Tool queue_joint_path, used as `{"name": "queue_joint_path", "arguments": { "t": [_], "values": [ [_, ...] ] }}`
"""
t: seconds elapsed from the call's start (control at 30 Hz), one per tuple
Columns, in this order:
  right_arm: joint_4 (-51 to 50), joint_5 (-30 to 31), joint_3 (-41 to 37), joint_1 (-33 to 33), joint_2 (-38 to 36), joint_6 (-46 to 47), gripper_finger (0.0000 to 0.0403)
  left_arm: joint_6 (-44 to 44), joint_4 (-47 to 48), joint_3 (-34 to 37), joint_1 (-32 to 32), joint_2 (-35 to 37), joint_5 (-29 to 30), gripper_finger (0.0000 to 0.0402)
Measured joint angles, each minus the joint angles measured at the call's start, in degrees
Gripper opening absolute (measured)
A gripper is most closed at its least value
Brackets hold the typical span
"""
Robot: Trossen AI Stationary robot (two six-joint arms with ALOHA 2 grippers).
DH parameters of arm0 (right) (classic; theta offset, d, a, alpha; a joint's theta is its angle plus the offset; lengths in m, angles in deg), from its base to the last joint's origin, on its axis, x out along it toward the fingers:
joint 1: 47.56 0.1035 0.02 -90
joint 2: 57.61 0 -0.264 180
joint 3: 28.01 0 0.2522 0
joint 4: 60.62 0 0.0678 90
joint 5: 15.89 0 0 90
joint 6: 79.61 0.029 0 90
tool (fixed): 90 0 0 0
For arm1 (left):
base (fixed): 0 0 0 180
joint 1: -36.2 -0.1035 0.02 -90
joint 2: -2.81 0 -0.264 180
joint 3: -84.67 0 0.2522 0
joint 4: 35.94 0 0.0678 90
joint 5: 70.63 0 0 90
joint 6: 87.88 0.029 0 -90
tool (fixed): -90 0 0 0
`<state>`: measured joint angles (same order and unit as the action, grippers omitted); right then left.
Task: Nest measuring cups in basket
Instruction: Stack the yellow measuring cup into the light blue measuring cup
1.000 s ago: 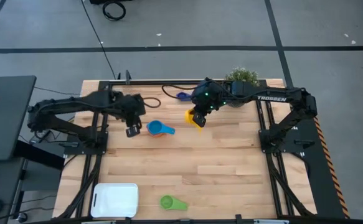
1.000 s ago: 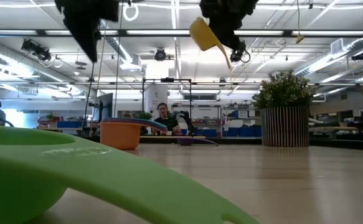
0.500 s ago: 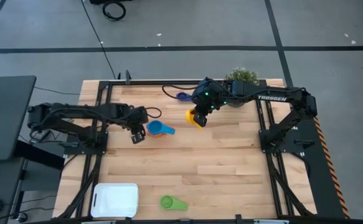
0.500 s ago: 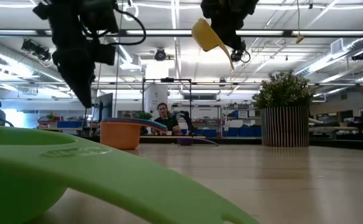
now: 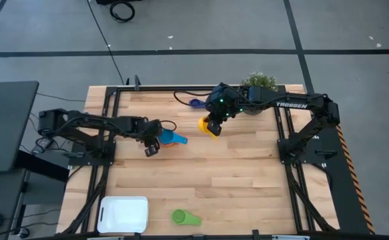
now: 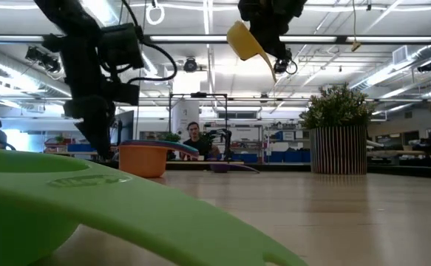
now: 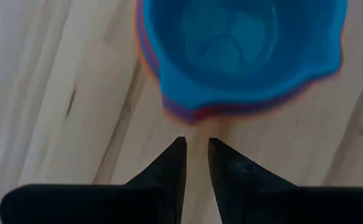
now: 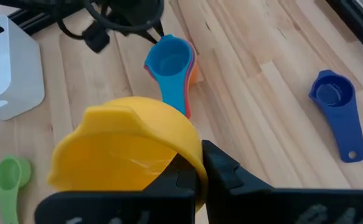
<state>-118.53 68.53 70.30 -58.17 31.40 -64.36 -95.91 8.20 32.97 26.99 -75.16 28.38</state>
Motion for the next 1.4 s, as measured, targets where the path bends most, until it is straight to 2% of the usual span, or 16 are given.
{"name": "queue_joint_path", "arguments": {
  "t": [0.27,0.4,0.57,0.77,0.93,1.23,1.4],
  "values": [
    [-0.2,0.0,0.0,0.0,0.0,0.2,0.0010,2.8,-11.6,0.0,0.0,-5.8,-0.2,0.0075],
    [-0.3,0.0,0.0,0.0,0.0,0.2,0.0010,4.1,-16.5,0.0,0.0,-6.5,-0.9,0.0075],
    [-0.4,0.0,0.0,0.0,0.0,0.3,0.0010,2.8,-23.4,0.0,0.0,-6.5,-4.5,0.0075],
    [-0.3,-0.1,0.0,0.0,0.0,1.7,0.0010,1.4,-27.5,-0.1,0.1,-6.5,-4.8,0.0075],
    [3.8,-1.6,0.1,0.1,0.6,1.6,0.0010,-0.3,-23.0,-2.6,0.1,-6.4,-4.8,0.0075],
    [6.7,-4.4,0.0,0.3,6.7,1.2,0.0010,0.7,-2.4,-12.3,-1.4,-5.7,-4.8,0.0075],
    [7.3,-6.1,0.1,-0.1,9.7,1.2,0.0010,2.7,2.8,-15.2,-2.5,-3.6,-4.8,0.0075]
  ]
}}
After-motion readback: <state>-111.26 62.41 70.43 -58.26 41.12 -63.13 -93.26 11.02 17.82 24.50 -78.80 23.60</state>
